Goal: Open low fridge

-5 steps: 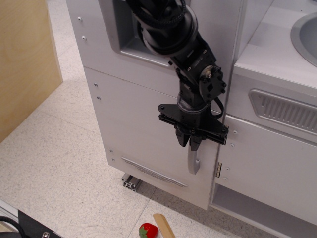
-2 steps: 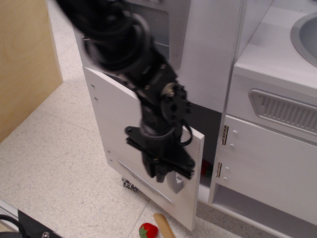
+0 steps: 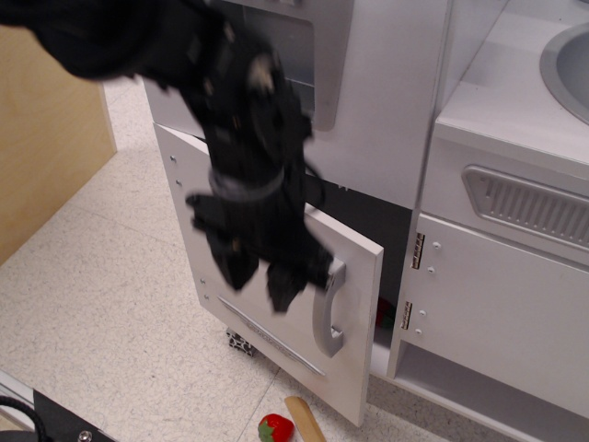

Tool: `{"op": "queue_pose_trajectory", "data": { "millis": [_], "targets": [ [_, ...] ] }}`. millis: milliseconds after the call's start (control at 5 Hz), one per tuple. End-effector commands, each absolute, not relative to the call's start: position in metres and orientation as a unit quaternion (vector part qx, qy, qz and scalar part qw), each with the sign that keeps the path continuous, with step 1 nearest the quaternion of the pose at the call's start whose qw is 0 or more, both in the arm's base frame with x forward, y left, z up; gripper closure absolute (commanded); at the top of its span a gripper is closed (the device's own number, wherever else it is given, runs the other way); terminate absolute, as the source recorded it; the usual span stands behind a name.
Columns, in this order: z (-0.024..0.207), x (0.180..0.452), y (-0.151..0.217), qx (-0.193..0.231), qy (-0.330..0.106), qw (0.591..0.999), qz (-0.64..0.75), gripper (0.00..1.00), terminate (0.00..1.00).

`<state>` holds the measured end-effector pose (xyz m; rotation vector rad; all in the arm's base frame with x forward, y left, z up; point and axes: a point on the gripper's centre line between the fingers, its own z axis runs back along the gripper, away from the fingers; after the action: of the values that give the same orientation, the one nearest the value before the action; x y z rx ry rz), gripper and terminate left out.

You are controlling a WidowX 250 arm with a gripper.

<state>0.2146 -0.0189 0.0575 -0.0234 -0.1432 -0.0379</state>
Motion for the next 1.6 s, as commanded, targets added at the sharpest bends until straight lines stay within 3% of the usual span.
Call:
{"op": "queue_pose_trajectory", "data": {
  "millis": [0, 200, 600, 1000, 1200, 1400],
  "targets": [
    [0.083, 0.263, -0.043, -0.047, -0.141, 0.989, 0.015, 0.00, 0.00],
    [0.072, 0.287, -0.054, -0.047, -0.160, 0.986, 0.016, 0.00, 0.00],
    [0.065, 0.307, -0.073, -0.048, -0.198, 0.979, 0.006, 0.00, 0.00],
    [0.026, 0.323, -0.078, -0.022, -0.179, 0.984, 0.003, 0.00, 0.00],
    [0.011, 0.315, -0.076, -0.004, -0.159, 0.987, 0.001, 0.00, 0.00],
    [0.011, 0.295, -0.066, -0.007, -0.129, 0.992, 0.011, 0.00, 0.00]
  ]
}}
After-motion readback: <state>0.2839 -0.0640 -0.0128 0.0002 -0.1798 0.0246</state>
